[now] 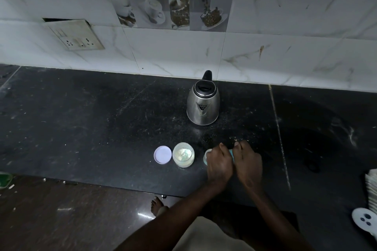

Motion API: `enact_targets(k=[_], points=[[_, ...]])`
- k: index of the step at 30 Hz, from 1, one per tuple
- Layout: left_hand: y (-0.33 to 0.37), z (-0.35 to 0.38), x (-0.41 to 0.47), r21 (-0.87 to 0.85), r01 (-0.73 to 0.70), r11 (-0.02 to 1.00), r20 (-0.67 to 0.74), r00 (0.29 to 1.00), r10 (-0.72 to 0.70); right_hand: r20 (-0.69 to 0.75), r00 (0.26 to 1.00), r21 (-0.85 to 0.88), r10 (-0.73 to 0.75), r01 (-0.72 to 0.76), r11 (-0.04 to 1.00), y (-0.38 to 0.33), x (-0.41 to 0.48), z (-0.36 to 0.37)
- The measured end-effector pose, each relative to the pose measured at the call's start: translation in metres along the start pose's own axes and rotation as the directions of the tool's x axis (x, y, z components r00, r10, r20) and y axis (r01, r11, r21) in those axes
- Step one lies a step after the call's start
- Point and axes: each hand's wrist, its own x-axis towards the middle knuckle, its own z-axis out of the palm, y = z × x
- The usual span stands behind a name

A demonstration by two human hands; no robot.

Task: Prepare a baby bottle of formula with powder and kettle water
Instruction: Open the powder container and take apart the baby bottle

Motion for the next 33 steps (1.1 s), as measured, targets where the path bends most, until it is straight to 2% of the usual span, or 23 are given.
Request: enact_targets(k=[1,2,4,5,7,9,12,14,17,19,21,25,30,33], points=[[-0.002,0.000,0.006,0.098,0.033,0.995,0.024,0.999,-0.035,0.021,0.995,0.006,-0.098,0.098,0.995,0.005,-0.001,-0.003],[-0.006,0.000,0.012,0.180,0.055,0.982,-0.028,0.998,-0.051,0.065,0.982,0.036,-0.175,0.173,0.984,0.010,-0.001,-0.006],[0.000,-0.008,0.020,0.257,0.070,0.964,0.135,0.985,-0.108,0.188,0.952,0.160,-0.241,0.212,0.964,0.019,0.002,-0.016],[0.001,-0.012,0.022,0.202,0.064,0.977,0.199,0.974,-0.105,0.239,0.935,0.217,-0.262,0.211,0.953,0.022,0.004,-0.021],[0.002,-0.016,0.028,-0.101,0.283,0.954,0.255,0.934,-0.250,0.299,0.908,0.272,-0.294,0.214,0.938,0.026,0.009,-0.031],[0.000,-0.019,0.027,-0.344,0.459,0.819,0.277,0.883,-0.378,0.328,0.907,0.335,-0.264,0.149,0.930,0.030,0.012,-0.038],[-0.008,-0.017,0.024,-0.504,0.553,0.663,0.357,0.833,-0.423,0.335,0.935,0.455,-0.121,-0.048,0.889,0.053,0.017,-0.037],[-0.008,-0.017,0.019,-0.581,0.613,0.535,0.449,0.790,-0.418,0.323,0.945,0.393,-0.054,-0.082,0.916,0.073,0.020,-0.028],[-0.011,-0.014,0.010,-0.660,0.635,0.401,0.529,0.772,-0.352,0.281,0.958,0.110,-0.055,0.025,0.994,0.097,0.020,-0.009],[-0.018,-0.009,0.002,-0.681,0.632,0.369,0.551,0.775,-0.311,0.256,0.960,-0.040,-0.115,0.130,0.991,0.109,0.020,0.005],[-0.026,-0.003,-0.004,-0.679,0.640,0.361,0.573,0.768,-0.285,0.290,0.948,-0.140,-0.132,0.178,0.974,0.119,0.022,0.016],[-0.043,0.006,-0.011,-0.665,0.675,0.320,0.615,0.738,-0.277,0.334,0.940,-0.303,-0.075,0.182,0.935,0.121,0.028,0.029],[-0.052,0.016,-0.010,-0.652,0.705,0.279,0.627,0.708,-0.325,0.386,0.920,-0.409,-0.075,0.243,0.879,0.114,0.027,0.029],[-0.054,0.020,-0.007,-0.653,0.713,0.256,0.634,0.699,-0.332,0.353,0.932,-0.368,-0.084,0.221,0.903,0.101,0.022,0.018]])
